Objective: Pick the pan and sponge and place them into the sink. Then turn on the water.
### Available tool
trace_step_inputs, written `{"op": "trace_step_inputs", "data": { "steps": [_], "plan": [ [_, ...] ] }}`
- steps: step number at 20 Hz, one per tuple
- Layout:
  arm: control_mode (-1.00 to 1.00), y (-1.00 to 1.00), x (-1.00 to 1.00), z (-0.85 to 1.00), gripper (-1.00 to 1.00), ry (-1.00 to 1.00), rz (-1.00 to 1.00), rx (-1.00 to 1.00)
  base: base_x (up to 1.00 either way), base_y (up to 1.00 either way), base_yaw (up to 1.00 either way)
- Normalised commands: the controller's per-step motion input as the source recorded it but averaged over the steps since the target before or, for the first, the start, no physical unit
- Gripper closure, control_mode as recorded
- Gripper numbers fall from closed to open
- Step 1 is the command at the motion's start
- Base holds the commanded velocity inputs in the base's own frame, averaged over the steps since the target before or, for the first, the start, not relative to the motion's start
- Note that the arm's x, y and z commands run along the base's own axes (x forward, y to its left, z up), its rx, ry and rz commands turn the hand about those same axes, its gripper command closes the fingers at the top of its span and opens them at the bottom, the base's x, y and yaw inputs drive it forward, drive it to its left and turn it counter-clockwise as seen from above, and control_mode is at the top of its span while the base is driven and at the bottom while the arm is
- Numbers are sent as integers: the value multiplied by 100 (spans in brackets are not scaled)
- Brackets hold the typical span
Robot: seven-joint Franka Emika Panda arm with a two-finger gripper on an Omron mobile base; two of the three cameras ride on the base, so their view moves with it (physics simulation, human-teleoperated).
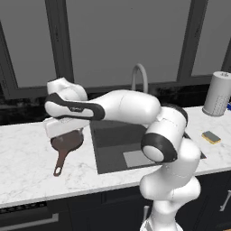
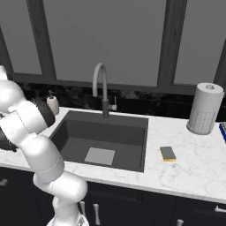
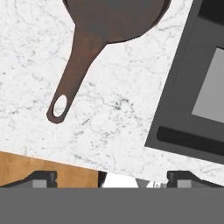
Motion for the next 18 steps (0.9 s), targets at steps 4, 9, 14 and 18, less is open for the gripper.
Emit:
{"op": "trace_step_inputs", "data": {
  "steps": [4,9,14,18],
  "plan": [
    [-100,0,8,-14,-100,0,-1,0,0,0,0],
    [-100,0,7,-27,-100,0,-3,0,0,0,0],
    [-100,0,0,-25,-100,0,-4,2,0,0,0],
    [-100,0,3,-24,-100,0,-7,4,0,0,0]
  ]
}}
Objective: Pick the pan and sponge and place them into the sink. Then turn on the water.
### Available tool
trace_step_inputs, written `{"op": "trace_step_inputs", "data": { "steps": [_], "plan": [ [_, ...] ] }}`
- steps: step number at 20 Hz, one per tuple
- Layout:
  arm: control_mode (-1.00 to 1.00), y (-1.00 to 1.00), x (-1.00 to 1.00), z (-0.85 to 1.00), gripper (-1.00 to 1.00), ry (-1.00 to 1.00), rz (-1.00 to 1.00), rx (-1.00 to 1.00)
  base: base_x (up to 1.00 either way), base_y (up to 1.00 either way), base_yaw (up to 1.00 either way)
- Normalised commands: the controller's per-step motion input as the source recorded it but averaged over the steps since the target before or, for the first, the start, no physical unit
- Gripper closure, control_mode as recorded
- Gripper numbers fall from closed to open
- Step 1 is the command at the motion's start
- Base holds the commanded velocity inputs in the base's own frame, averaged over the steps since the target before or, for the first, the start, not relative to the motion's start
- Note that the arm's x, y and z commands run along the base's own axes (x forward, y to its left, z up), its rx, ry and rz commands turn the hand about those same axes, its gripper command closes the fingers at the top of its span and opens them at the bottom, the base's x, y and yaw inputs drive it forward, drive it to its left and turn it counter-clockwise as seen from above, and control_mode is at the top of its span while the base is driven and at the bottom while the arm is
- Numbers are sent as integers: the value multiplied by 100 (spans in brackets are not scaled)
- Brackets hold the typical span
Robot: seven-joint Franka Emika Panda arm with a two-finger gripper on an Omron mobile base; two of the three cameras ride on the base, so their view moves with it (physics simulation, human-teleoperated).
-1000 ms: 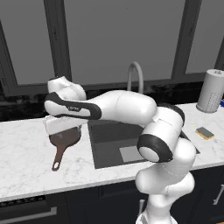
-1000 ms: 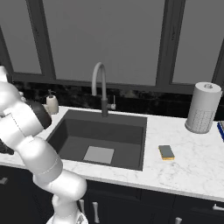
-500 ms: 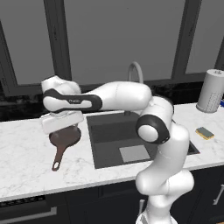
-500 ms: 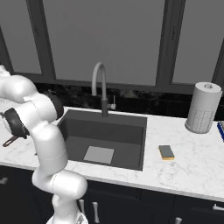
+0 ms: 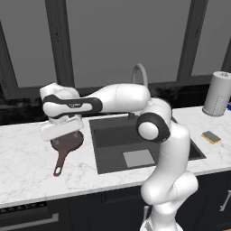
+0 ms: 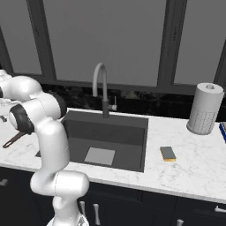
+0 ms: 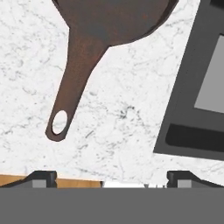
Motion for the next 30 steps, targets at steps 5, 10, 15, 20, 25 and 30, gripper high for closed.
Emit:
{"op": "trace_step_inputs", "data": {
  "steps": [5,10,15,20,25,30],
  "plan": [
    [-100,0,1,-41,-100,-7,-4,15,0,0,0],
    [-100,0,1,-39,-100,-7,-3,10,0,0,0],
    [-100,0,9,-22,-100,0,-4,2,0,0,0],
    [-100,0,3,-18,-100,0,-3,0,0,0,0],
    [-100,3,2,-14,-100,0,-2,0,0,0,0],
    [-100,1,4,-20,-100,0,-1,0,0,0,0]
  ]
}}
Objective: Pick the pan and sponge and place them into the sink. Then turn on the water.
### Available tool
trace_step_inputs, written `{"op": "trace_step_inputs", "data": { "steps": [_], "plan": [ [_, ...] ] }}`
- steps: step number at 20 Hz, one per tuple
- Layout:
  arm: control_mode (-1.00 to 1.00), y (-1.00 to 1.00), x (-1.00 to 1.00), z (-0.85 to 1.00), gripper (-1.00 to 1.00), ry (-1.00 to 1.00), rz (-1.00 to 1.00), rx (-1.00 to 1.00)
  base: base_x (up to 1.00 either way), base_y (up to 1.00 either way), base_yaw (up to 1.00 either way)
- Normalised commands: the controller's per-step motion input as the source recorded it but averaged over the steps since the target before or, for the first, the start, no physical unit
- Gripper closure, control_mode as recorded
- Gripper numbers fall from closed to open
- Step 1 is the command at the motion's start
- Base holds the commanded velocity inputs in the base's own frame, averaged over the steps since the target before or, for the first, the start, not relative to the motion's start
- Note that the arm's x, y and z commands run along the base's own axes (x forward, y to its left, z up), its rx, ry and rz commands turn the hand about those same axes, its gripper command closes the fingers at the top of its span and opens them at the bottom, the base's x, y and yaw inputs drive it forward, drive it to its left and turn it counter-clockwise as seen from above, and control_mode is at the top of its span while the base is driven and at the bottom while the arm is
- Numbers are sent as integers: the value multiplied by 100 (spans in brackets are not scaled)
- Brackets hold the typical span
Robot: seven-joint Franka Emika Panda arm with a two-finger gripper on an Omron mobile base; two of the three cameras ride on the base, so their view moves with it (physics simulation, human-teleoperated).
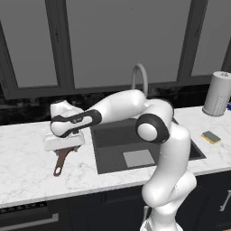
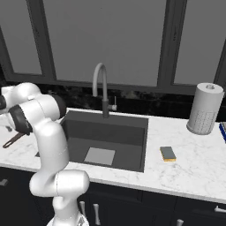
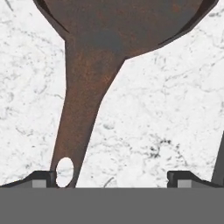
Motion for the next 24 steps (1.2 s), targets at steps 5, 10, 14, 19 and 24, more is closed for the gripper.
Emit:
{"op": "trace_step_inputs", "data": {
  "steps": [5,10,14,19,24],
  "plan": [
    [-100,17,3,-20,-100,0,0,0,0,0,0],
    [-100,21,4,-16,-100,2,0,-1,0,0,0],
    [-100,4,6,-21,-100,3,0,0,0,0,0],
    [-100,5,6,-20,-100,0,-1,0,0,0,0],
    [-100,14,6,-10,-100,0,0,0,0,0,0]
  ]
}}
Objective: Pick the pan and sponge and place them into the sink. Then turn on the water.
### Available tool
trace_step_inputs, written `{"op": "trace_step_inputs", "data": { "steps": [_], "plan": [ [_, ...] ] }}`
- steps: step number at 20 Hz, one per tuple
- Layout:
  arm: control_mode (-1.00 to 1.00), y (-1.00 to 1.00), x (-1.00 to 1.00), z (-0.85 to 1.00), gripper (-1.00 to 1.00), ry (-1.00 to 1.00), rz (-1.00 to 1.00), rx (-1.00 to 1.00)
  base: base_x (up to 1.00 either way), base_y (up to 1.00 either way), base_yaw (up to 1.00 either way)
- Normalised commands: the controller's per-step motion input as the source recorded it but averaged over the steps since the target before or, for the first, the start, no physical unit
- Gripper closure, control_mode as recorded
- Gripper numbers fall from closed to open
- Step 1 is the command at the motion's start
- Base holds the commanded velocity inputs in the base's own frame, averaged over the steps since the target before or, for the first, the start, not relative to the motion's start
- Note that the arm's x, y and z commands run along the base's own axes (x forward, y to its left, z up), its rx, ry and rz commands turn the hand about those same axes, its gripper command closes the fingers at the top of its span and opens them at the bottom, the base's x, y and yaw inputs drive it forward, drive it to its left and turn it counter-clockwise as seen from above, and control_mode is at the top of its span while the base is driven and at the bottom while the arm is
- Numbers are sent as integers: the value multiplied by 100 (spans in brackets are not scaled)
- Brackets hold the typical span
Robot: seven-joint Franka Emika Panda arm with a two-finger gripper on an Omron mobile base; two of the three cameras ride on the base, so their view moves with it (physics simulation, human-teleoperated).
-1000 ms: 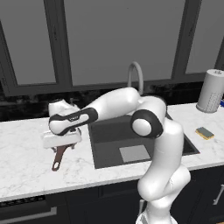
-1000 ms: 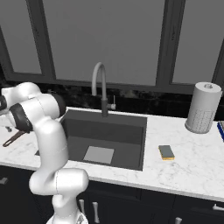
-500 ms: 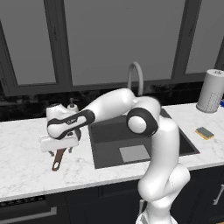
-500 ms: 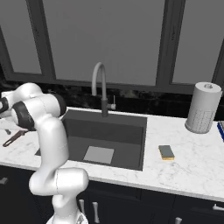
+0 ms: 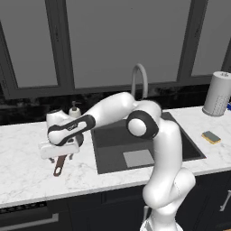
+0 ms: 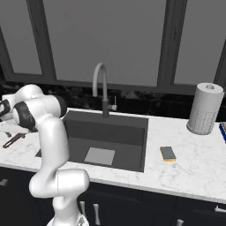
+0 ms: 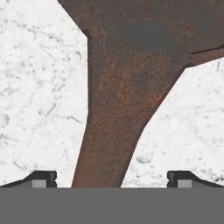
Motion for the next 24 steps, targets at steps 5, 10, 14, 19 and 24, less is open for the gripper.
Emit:
{"op": "trace_step_inputs", "data": {
  "steps": [5,10,14,19,24],
  "plan": [
    [-100,13,5,-15,-100,0,0,0,0,0,0],
    [-100,2,0,-23,-100,0,0,0,0,0,0],
    [-100,0,0,-22,100,0,0,0,0,0,0],
    [-100,0,0,-1,100,0,0,0,0,0,0],
    [-100,-3,0,0,100,0,0,0,0,0,0]
  ]
}}
